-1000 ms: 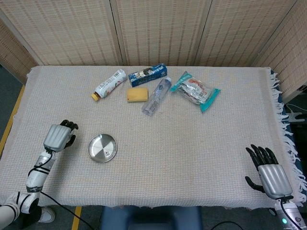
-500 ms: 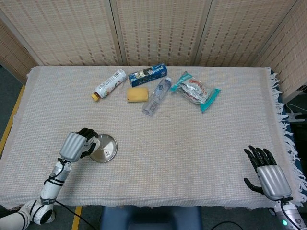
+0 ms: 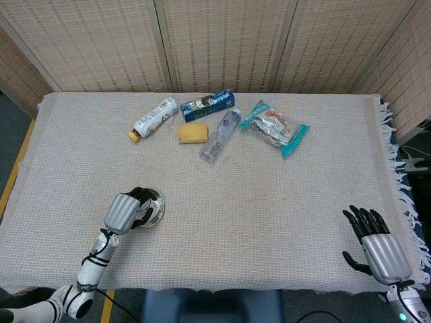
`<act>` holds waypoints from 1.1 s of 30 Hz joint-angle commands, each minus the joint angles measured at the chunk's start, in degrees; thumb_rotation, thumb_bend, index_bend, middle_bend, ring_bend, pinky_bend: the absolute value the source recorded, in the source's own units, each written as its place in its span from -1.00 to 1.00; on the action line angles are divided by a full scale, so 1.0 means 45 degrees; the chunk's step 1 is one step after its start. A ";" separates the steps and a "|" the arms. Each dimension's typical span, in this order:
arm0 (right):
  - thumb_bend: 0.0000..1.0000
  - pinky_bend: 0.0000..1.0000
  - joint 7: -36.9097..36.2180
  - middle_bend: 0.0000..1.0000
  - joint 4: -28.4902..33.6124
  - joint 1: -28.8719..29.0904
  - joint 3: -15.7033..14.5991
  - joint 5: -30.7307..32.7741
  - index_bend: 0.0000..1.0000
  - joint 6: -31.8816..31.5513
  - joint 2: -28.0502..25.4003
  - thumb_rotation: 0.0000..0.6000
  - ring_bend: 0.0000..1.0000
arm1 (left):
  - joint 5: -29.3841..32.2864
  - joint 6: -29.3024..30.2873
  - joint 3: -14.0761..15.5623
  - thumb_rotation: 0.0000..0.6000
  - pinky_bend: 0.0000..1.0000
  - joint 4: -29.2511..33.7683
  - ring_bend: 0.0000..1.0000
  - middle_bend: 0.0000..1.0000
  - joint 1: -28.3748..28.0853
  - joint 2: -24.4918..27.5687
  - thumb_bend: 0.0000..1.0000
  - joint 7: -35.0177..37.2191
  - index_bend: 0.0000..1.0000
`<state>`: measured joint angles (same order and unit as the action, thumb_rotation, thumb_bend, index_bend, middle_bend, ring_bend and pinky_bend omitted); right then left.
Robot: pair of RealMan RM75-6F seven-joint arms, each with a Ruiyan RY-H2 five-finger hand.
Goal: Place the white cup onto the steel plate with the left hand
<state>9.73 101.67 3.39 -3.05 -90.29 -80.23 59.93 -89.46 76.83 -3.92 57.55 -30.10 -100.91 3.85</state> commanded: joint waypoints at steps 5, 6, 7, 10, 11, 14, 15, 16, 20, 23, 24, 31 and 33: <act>-0.60 -1.00 0.0030 -1.00 -0.0032 0.0027 0.0030 0.0070 -1.00 0.0083 0.0028 0.78 -1.00 | -0.0010 -0.0217 0.0252 1.00 0.34 -0.1042 -0.26 -0.06 0.0080 -0.0550 -0.10 0.0745 -0.16; -0.60 -1.00 0.0038 -1.00 -0.0035 0.0032 0.0037 0.0085 -1.00 0.0095 0.0033 0.78 -1.00 | -0.0060 -0.0175 0.0272 1.00 0.34 -0.1112 -0.25 -0.06 0.0075 -0.0583 -0.10 0.0764 -0.16; -0.60 -1.00 0.0046 -1.00 -0.0037 0.0034 0.0041 0.0098 -1.00 0.0105 0.0037 0.78 -1.00 | -0.0111 -0.0118 0.0284 1.00 0.34 -0.1177 -0.25 -0.06 0.0069 -0.0615 -0.10 0.0764 -0.16; -0.60 -1.00 0.0065 -1.00 -0.0037 0.0037 0.0042 0.0103 -1.00 0.0119 0.0051 0.77 -1.00 | -0.0241 -0.0032 0.0329 1.00 0.34 -0.1414 -0.24 -0.05 0.0034 -0.0693 -0.10 0.0685 -0.16; -0.60 -1.00 0.0087 -1.00 -0.0037 0.0035 0.0038 0.0094 -1.00 0.0118 0.0056 0.77 -1.00 | -0.0250 -0.0021 0.0328 1.00 0.34 -0.1535 -0.24 -0.04 0.0029 -0.0732 -0.10 0.0645 -0.15; -0.60 -1.00 0.0116 -1.00 -0.0020 0.0029 0.0017 0.0065 -1.00 0.0125 0.0056 0.77 -1.00 | -0.0225 -0.0050 0.0303 1.00 0.37 -0.2037 -0.21 -0.01 0.0010 -0.0876 -0.10 0.0565 -0.13; -0.60 -1.00 0.0123 -1.00 -0.0019 0.0025 0.0017 0.0063 -1.00 0.0119 0.0059 0.77 -1.00 | -0.0185 -0.0082 0.0270 1.00 0.38 -0.2279 -0.20 0.00 -0.0002 -0.0936 -0.10 0.0462 -0.13; -0.60 -1.00 0.0123 -1.00 -0.0022 0.0021 0.0019 0.0063 -1.00 0.0111 0.0064 0.78 -1.00 | -0.0134 -0.0101 0.0219 1.00 0.39 -0.2532 -0.18 0.01 -0.0015 -0.1013 -0.10 0.0360 -0.12; -0.60 -1.00 0.0167 -1.00 -0.0023 0.0016 0.0031 0.0109 -1.00 0.0125 0.0089 0.77 -1.00 | -0.0058 0.0089 0.0057 1.00 0.40 -0.3703 -0.16 0.04 -0.0061 -0.1433 -0.09 0.0356 -0.09; -0.60 -1.00 0.0209 -1.00 -0.0025 0.0030 0.0036 0.0147 -1.00 0.0175 0.0110 0.77 -1.00 | -0.0081 0.0368 -0.0017 1.00 0.40 -0.4444 -0.15 0.04 -0.0091 -0.1717 -0.09 0.0512 -0.08; -0.60 -1.00 0.0220 -1.00 -0.0023 0.0036 0.0033 0.0151 -1.00 0.0193 0.0115 0.77 -1.00 | -0.0098 0.0448 -0.0018 1.00 0.40 -0.4655 -0.15 0.04 -0.0093 -0.1800 -0.09 0.0554 -0.08; -0.60 -1.00 0.0273 -1.00 -0.0019 0.0010 0.0056 0.0172 -1.00 0.0138 0.0128 0.77 -1.00 | -0.0265 0.0713 0.0333 1.00 0.40 -0.4845 -0.15 0.05 0.0195 -0.2034 -0.09 0.1404 -0.07; -0.60 -1.00 0.0290 -1.00 -0.0017 0.0012 0.0060 0.0177 -1.00 0.0143 0.0135 0.77 -1.00 | -0.0371 0.0897 0.0441 1.00 0.40 -0.4697 -0.15 0.05 0.0279 -0.2079 -0.09 0.1524 -0.07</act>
<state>11.04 101.60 3.45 -2.79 -89.49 -79.58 60.54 -90.76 80.35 -2.35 35.95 -29.20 -110.05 10.28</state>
